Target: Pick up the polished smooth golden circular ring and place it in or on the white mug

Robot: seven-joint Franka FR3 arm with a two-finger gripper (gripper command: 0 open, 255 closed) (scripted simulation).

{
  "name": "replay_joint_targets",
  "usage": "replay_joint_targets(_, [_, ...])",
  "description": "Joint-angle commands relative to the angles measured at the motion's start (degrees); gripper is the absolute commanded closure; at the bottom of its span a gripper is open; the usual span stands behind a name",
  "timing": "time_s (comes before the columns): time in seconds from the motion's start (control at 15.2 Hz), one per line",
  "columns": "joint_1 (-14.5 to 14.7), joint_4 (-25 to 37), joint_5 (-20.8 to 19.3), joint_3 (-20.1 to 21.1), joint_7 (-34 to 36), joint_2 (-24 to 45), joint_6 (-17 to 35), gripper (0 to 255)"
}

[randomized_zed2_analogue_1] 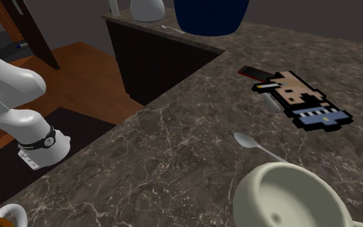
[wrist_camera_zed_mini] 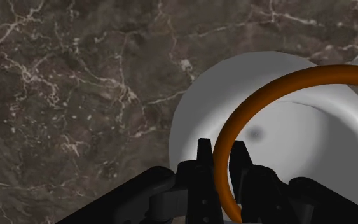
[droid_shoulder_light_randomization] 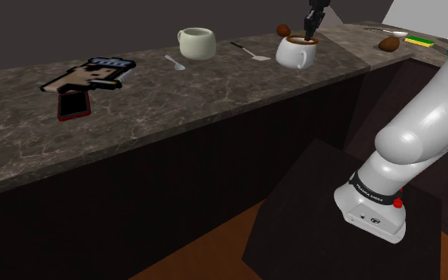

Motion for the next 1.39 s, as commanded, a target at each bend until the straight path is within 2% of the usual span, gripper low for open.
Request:
replay_joint_targets(0.0, [0.0,-0.2,0.0,0.0,0.0,0.1,0.0,255])
replay_joint_targets(0.13, [0.0,-0.2,0.0,0.0,0.0,0.1,0.0,255])
replay_joint_targets(0.2, [0.0,-0.2,0.0,0.0,0.1,0.2,-0.1,0])
replay_joint_targets(0.53, [0.0,-0.2,0.0,0.0,0.0,0.1,0.0,0])
replay_joint_targets(0.79, [0.0,8.2,0.2,0.0,-0.1,1.1,-7.6,0])
replay_joint_targets(1.32, [0.0,8.2,0.2,0.0,-0.1,1.1,-7.6,0])
